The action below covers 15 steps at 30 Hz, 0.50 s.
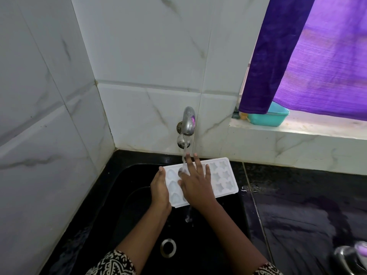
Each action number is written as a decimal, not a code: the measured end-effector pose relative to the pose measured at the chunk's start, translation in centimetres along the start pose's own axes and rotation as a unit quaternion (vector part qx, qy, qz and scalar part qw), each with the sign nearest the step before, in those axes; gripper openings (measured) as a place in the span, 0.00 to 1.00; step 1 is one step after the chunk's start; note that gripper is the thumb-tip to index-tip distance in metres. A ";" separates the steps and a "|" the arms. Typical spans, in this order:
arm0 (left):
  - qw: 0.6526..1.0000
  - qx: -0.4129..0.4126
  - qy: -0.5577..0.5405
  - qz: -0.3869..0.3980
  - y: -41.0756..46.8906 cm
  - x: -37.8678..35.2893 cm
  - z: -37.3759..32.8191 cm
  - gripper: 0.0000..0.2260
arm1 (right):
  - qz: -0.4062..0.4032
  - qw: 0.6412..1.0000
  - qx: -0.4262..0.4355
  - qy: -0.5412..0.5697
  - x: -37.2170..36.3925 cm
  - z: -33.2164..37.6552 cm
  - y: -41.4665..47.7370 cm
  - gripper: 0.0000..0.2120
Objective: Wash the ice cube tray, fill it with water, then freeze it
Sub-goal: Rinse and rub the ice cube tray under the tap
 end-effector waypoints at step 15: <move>1.000 -0.002 -0.004 0.022 -0.1 0.2 -1.0 0.24 | -0.007 0.998 -0.066 0.020 -0.4 1.0 0.0 0.13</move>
Point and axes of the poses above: each hand's wrist, its own y-axis towards the middle knuckle, its own x-axis out of the back of the hand, z = x × y, the point moved 8 cm from there along y, towards the middle knuckle, and after that the axes turned 6 degrees about -x, right-handed, at the moved point
